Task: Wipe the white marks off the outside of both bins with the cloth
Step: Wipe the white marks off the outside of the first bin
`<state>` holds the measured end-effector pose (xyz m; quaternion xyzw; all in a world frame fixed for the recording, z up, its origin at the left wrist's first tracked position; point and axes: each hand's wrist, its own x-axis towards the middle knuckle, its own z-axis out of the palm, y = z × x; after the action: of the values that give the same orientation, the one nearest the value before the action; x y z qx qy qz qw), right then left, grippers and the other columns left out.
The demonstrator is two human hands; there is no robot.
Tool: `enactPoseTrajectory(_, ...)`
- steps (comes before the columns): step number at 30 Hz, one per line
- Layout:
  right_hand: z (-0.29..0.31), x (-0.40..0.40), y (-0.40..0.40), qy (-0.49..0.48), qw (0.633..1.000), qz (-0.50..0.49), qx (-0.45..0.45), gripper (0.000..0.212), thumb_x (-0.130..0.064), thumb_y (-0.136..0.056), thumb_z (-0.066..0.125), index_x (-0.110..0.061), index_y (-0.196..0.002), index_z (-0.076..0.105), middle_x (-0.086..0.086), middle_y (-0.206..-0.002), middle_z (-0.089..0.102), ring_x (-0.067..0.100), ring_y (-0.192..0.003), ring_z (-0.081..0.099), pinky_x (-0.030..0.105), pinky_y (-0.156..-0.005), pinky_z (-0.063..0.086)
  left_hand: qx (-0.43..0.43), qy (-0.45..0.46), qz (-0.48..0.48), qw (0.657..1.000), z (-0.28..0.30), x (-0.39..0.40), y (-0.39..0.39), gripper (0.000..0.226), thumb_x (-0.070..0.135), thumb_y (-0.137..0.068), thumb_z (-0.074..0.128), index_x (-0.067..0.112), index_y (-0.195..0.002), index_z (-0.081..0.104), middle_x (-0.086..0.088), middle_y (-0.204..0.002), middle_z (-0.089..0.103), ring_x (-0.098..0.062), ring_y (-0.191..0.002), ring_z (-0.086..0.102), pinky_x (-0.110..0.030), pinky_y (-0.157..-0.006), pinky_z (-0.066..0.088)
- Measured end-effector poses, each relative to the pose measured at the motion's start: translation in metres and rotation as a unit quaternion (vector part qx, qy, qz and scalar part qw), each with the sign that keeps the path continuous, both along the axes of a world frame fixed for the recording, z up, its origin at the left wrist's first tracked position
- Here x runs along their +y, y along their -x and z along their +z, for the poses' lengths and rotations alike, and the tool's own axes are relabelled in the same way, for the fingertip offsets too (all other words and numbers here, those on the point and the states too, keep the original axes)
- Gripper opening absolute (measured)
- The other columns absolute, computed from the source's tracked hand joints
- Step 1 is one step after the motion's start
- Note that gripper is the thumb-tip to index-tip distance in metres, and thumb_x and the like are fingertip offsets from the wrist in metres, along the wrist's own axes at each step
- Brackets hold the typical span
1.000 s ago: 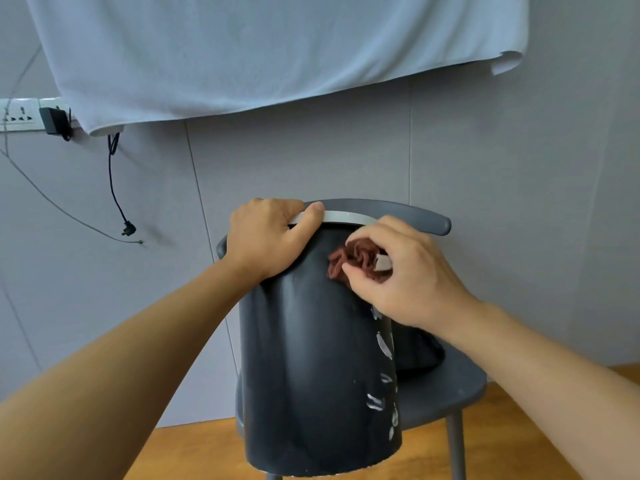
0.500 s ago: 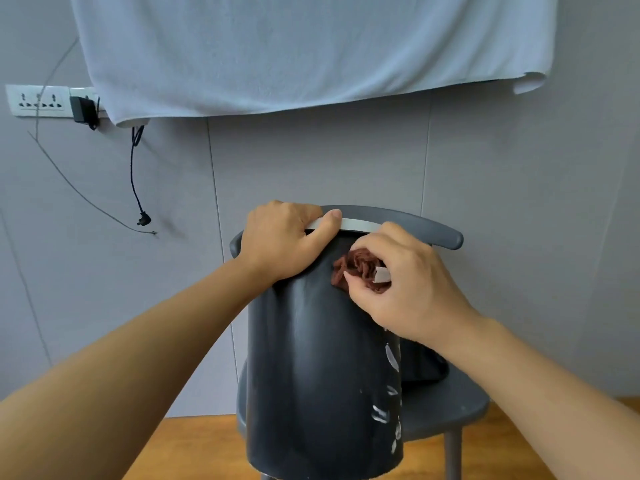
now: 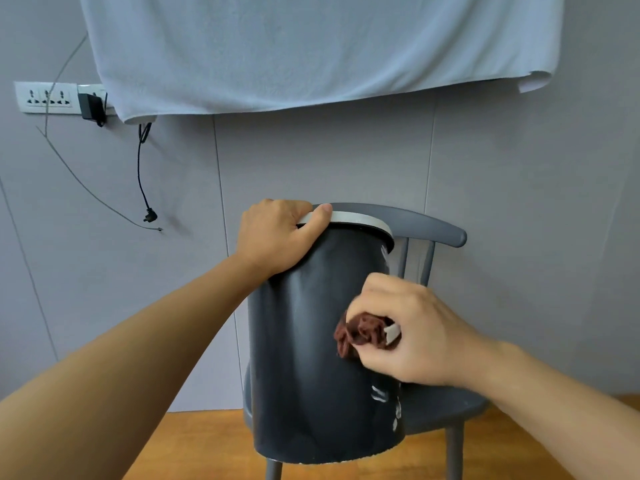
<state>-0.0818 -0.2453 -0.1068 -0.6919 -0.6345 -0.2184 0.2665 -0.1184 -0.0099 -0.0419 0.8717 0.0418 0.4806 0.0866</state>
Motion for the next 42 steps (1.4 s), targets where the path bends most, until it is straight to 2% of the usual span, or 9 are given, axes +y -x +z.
enactPoseTrajectory(4,0.016,0.004,-0.02,-0.108,0.993,-0.05,0.006,0.012,-0.028,-0.084,0.08,-0.026,-0.094,0.073,-0.01,-0.091,0.059,0.01,-0.083,0.061,0.032,-0.074,0.051,-0.01,-0.012,-0.016,1.0,-0.001,-0.003,-0.001,0.058,0.058,-0.092,0.041,0.014,-0.056,0.028,0.001,-0.045,0.028,-0.019,-0.047,0.033,-0.034,-0.051,0.029)
enactPoseTrajectory(8,0.025,0.016,-0.03,-0.201,0.973,-0.113,0.033,0.016,-0.018,-0.082,0.083,-0.02,-0.095,0.074,-0.008,-0.09,0.06,0.007,-0.082,0.059,0.017,-0.075,0.047,-0.012,-0.027,-0.021,0.999,-0.001,-0.007,-0.004,0.058,0.057,-0.093,0.042,0.016,-0.055,0.027,0.002,-0.045,0.026,-0.017,-0.046,0.031,-0.034,-0.051,0.028)
enactPoseTrajectory(14,-0.017,-0.01,-0.002,0.049,0.999,-0.006,-0.005,0.014,-0.04,-0.085,0.073,-0.03,-0.091,0.066,-0.015,-0.088,0.055,0.01,-0.081,0.058,0.034,-0.064,0.053,-0.009,-0.009,0.002,1.0,-0.002,0.003,-0.002,0.057,0.058,-0.092,0.039,0.014,-0.058,0.026,0.0,-0.046,0.027,-0.019,-0.048,0.032,-0.034,-0.052,0.027)
enactPoseTrajectory(21,0.007,0.003,-0.017,-0.159,0.981,-0.106,0.035,0.017,-0.026,-0.084,0.082,-0.021,-0.096,0.07,-0.008,-0.091,0.061,0.01,-0.082,0.06,0.035,-0.075,0.053,-0.012,-0.021,-0.006,1.0,0.001,-0.004,-0.001,0.058,0.056,-0.093,0.042,0.013,-0.058,0.026,-0.002,-0.048,0.027,-0.022,-0.049,0.031,-0.036,-0.053,0.028)
enactPoseTrajectory(24,-0.021,-0.003,0.0,-0.096,0.993,-0.056,0.045,0.015,-0.023,-0.083,0.081,-0.019,-0.092,0.07,-0.008,-0.087,0.059,0.013,-0.075,0.06,0.037,-0.069,0.053,-0.008,-0.003,0.001,1.0,0.0,0.0,0.0,0.057,0.056,-0.092,0.041,0.013,-0.061,0.023,-0.003,-0.052,0.025,-0.026,-0.053,0.028,-0.039,-0.054,0.028)
enactPoseTrajectory(29,-0.039,-0.02,0.022,0.045,0.999,-0.004,-0.005,0.016,-0.038,-0.085,0.073,-0.024,-0.089,0.07,-0.012,-0.084,0.057,0.011,-0.071,0.057,0.033,-0.062,0.051,-0.007,-0.002,-0.001,1.0,-0.001,0.005,0.001,0.054,0.056,-0.092,0.04,0.014,-0.062,0.022,-0.006,-0.055,0.023,-0.026,-0.056,0.025,-0.039,-0.054,0.027)
enactPoseTrajectory(36,-0.016,0.0,0.005,-0.139,0.985,-0.094,0.047,0.018,-0.027,-0.088,0.079,-0.015,-0.097,0.071,-0.004,-0.091,0.062,0.016,-0.079,0.063,0.036,-0.068,0.056,0.015,-0.019,0.021,0.999,0.001,0.0,-0.001,0.067,0.072,-0.084,0.045,0.012,-0.058,0.029,-0.001,-0.046,0.031,-0.022,-0.048,0.033,-0.034,-0.05,0.025)
enactPoseTrajectory(39,-0.044,-0.014,0.015,-0.073,0.995,-0.045,0.054,0.015,-0.027,-0.086,0.08,-0.017,-0.091,0.07,-0.008,-0.086,0.059,0.011,-0.074,0.059,0.026,-0.063,0.051,0.019,0.003,0.034,0.999,0.0,0.008,0.0,0.072,0.077,-0.081,0.049,0.012,-0.057,0.029,-0.001,-0.046,0.031,-0.023,-0.048,0.035,-0.032,-0.049,0.024)
enactPoseTrajectory(42,-0.066,-0.03,0.025,0.024,0.998,-0.017,0.05,0.015,-0.034,-0.084,0.076,-0.022,-0.085,0.067,-0.013,-0.082,0.056,0.011,-0.073,0.058,0.028,-0.061,0.05,0.017,0.015,0.03,0.999,-0.001,0.015,0.001,0.072,0.077,-0.081,0.05,0.011,-0.058,0.033,-0.004,-0.047,0.035,-0.025,-0.049,0.039,-0.033,-0.05,0.028)
